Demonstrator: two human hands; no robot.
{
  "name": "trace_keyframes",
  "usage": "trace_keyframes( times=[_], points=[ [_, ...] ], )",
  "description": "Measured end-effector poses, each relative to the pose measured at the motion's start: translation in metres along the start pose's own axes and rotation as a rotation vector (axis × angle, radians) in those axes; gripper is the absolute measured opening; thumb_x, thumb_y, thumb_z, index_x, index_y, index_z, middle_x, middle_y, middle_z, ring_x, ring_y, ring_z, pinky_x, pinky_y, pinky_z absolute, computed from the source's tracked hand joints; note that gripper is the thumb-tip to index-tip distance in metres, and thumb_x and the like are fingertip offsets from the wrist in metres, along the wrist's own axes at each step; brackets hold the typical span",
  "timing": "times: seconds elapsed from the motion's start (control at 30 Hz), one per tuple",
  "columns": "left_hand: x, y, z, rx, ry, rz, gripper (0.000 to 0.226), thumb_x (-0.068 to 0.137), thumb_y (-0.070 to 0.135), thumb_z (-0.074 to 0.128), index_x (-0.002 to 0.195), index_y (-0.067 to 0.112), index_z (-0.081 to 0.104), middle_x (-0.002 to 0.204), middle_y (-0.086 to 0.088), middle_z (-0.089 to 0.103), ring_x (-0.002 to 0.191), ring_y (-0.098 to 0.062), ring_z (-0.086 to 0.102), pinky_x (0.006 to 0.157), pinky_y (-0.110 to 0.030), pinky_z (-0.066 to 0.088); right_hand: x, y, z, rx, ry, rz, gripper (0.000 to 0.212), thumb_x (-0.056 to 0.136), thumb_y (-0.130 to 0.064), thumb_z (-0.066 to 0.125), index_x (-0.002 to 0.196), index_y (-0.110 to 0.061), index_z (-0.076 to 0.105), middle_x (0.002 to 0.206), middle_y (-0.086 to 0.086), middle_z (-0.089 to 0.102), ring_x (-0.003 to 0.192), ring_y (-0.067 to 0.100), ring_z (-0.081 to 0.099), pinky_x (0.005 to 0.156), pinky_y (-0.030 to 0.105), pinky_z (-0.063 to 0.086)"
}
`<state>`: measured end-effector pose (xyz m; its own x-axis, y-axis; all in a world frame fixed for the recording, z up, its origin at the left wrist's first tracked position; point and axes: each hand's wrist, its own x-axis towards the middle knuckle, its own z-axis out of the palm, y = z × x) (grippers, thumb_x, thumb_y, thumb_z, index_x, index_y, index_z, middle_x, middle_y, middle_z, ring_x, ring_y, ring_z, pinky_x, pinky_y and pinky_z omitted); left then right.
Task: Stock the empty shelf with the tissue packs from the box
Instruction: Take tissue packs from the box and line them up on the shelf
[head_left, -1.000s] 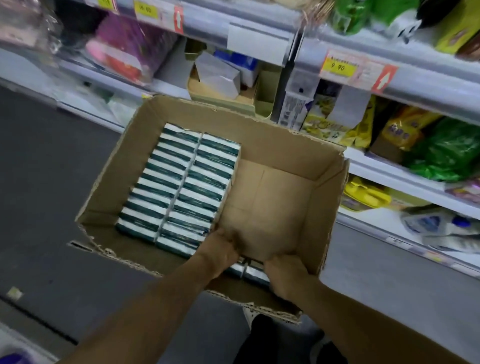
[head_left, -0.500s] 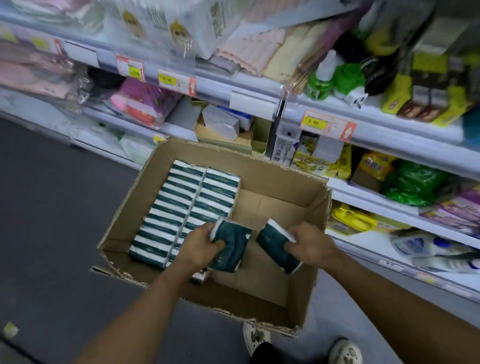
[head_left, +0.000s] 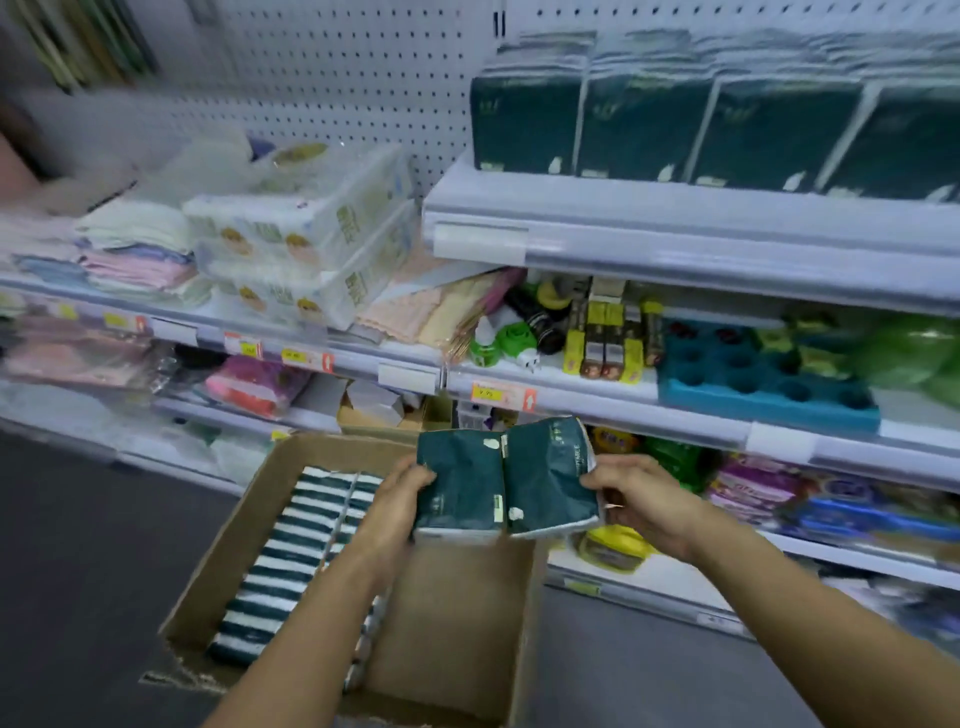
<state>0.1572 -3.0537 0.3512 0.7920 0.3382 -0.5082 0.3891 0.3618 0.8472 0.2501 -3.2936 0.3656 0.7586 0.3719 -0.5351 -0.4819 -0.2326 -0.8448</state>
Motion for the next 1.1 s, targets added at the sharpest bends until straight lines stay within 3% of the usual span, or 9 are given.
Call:
trace_keyframes(
  times=[0.13,0.23,0.33,0.43,0.53,0.67,0.73,0.87,1.1],
  points=[
    [-0.033,0.009,0.059,0.001,-0.081,0.128,0.042,0.085,0.033,0.069,0.123,0.017,0.058,0.112,-0.007,0.073,0.102,-0.027,0.070,0.090,-0.044,0.055,-0.034,-0.014,-0.056,0.013,0.002,-0.086,0.018,0.088,0.000,0.055,0.095,-0.001,0.071,0.091,0.014,0.070,0.086,0.026,0.061,0.080,0.039,0.046],
    [-0.055,0.014,0.104,0.056,-0.023,0.206,0.048,0.083,0.026,0.074,0.126,0.015,0.055,0.109,-0.007,0.073,0.090,-0.023,0.073,0.073,-0.036,0.060,-0.064,-0.024,-0.106,0.112,0.011,-0.144,0.016,0.079,-0.007,0.063,0.093,-0.001,0.070,0.093,0.018,0.068,0.087,0.029,0.061,0.078,0.037,0.046],
    [-0.078,0.015,0.157,0.068,-0.046,0.243,0.040,0.087,0.017,0.070,0.123,0.011,0.053,0.111,-0.009,0.071,0.082,-0.018,0.073,0.058,-0.025,0.057,-0.092,-0.029,-0.159,0.250,-0.028,-0.171,0.053,0.058,-0.016,0.070,0.107,0.004,0.065,0.104,0.020,0.067,0.095,0.030,0.061,0.080,0.037,0.048],
    [-0.102,0.011,0.220,0.085,-0.152,0.264,0.059,0.070,0.027,0.081,0.121,0.014,0.055,0.113,-0.009,0.071,0.090,-0.023,0.073,0.067,-0.032,0.059,-0.117,-0.030,-0.207,0.363,-0.088,-0.148,0.042,0.074,-0.009,0.058,0.115,0.000,0.062,0.112,0.017,0.067,0.097,0.028,0.063,0.082,0.036,0.052],
    [-0.120,0.001,0.280,0.050,-0.153,0.270,0.072,0.057,0.029,0.086,0.120,0.013,0.056,0.110,-0.009,0.072,0.091,-0.024,0.073,0.069,-0.034,0.060,-0.137,-0.025,-0.252,0.356,-0.010,-0.149,0.036,0.092,-0.006,0.041,0.123,-0.012,0.059,0.111,0.011,0.065,0.089,0.024,0.062,0.069,0.036,0.053],
    [-0.141,-0.012,0.348,0.011,-0.174,0.263,0.080,0.051,0.025,0.089,0.122,0.015,0.054,0.109,-0.008,0.072,0.093,-0.024,0.073,0.074,-0.039,0.061,-0.169,-0.021,-0.298,0.318,0.092,-0.184,0.031,0.099,-0.028,0.049,0.130,-0.033,0.051,0.118,0.009,0.063,0.086,0.028,0.063,0.056,0.036,0.055],
    [-0.152,-0.014,0.377,0.020,-0.192,0.288,0.078,0.052,0.025,0.089,0.121,0.016,0.054,0.108,-0.006,0.072,0.093,-0.022,0.072,0.075,-0.038,0.060,-0.186,-0.024,-0.317,0.242,0.149,-0.236,0.039,0.091,-0.039,0.063,0.127,-0.032,0.050,0.118,0.006,0.064,0.082,0.025,0.067,0.056,0.035,0.054],
    [-0.170,-0.004,0.417,0.102,-0.214,0.359,0.067,0.065,0.023,0.088,0.121,0.018,0.052,0.111,-0.002,0.069,0.095,-0.019,0.070,0.069,-0.030,0.059,-0.211,-0.033,-0.358,0.157,0.297,-0.335,0.062,0.081,-0.025,0.078,0.133,-0.028,0.044,0.120,0.007,0.063,0.085,0.025,0.072,0.061,0.037,0.058],
    [-0.169,0.032,0.456,0.254,-0.252,0.496,0.067,0.068,0.027,0.088,0.124,0.022,0.052,0.112,-0.001,0.069,0.096,-0.018,0.069,0.079,-0.038,0.060,-0.244,-0.070,-0.413,-0.008,0.465,-0.510,0.030,0.083,-0.015,0.075,0.109,-0.016,0.061,0.088,-0.004,0.073,0.065,0.012,0.068,0.049,0.027,0.049]
  ],
)
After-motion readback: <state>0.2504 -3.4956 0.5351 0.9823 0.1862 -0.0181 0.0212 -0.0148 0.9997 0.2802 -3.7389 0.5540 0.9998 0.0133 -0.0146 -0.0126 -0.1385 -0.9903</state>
